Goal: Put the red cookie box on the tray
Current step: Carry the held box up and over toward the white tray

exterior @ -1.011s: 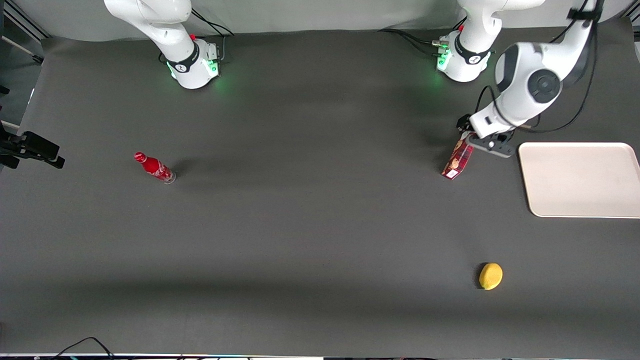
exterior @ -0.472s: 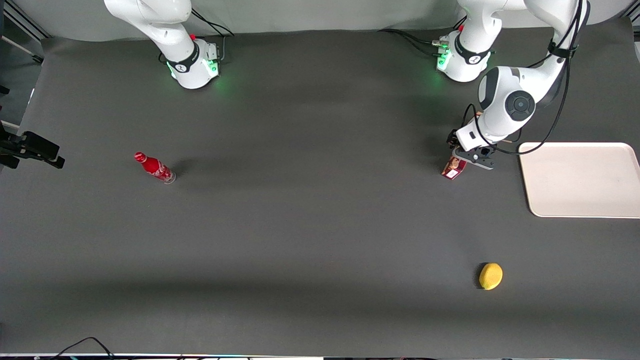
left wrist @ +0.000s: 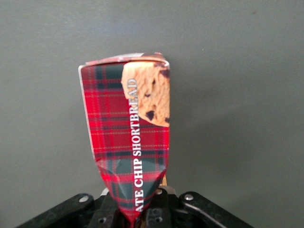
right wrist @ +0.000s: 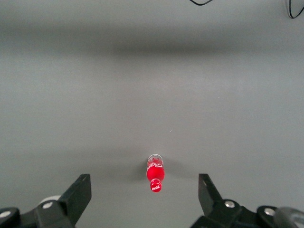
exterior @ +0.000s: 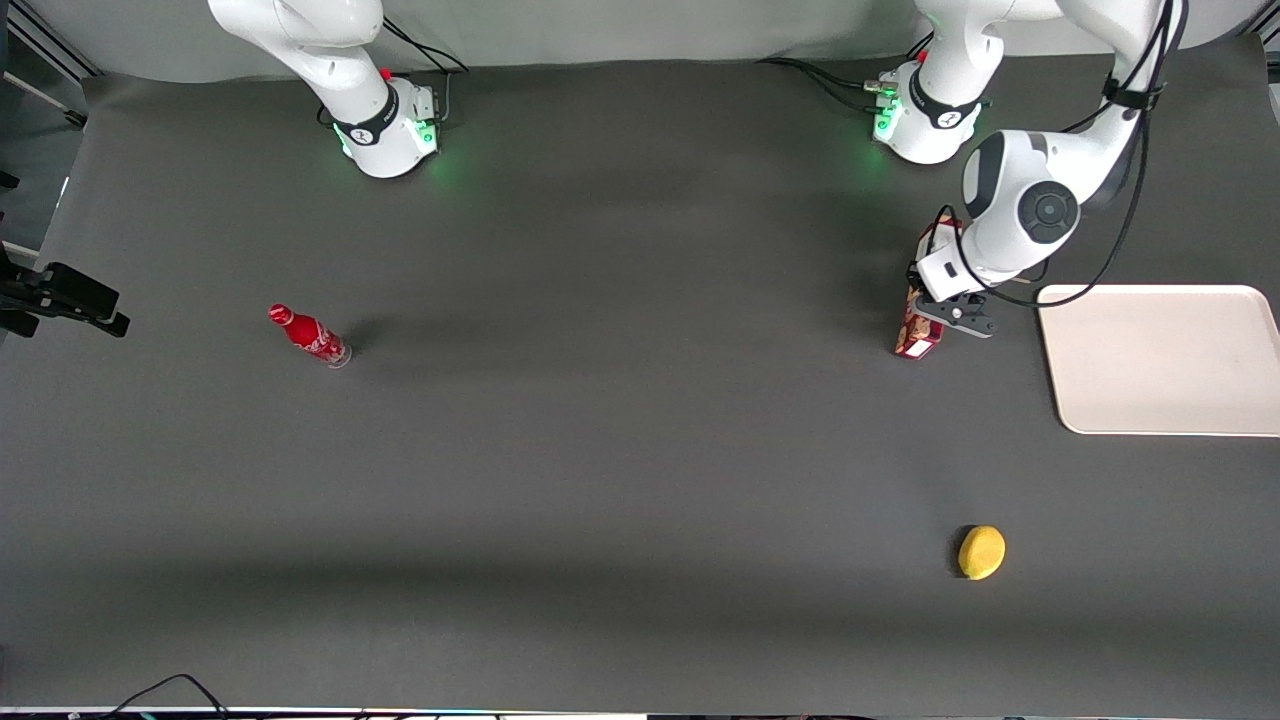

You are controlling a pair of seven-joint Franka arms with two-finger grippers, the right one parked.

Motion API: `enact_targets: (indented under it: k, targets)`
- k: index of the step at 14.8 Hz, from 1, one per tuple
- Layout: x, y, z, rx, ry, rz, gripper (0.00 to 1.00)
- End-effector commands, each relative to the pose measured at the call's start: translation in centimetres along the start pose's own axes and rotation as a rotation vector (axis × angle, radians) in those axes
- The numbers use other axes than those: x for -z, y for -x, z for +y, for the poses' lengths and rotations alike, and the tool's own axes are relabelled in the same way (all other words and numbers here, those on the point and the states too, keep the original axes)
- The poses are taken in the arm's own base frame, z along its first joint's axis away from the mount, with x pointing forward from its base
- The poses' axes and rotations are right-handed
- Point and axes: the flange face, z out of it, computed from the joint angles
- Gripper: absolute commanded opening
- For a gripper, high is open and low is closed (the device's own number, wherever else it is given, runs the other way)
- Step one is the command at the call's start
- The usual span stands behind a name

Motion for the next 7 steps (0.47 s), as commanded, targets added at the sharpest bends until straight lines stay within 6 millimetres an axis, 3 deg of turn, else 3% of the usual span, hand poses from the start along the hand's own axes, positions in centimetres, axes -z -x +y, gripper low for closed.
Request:
enact_targets:
  k: [1, 6, 7]
  targets:
    - [8.9, -0.8, -1.4, 0.035, 0.026, -0.042, 0.00]
    - [26.3, 0.4, -6.3, 0.140, 0.082, -0.141, 0.00]
    - [29.3, 1.6, -8.4, 0.173, 0.051, -0.158, 0.00]
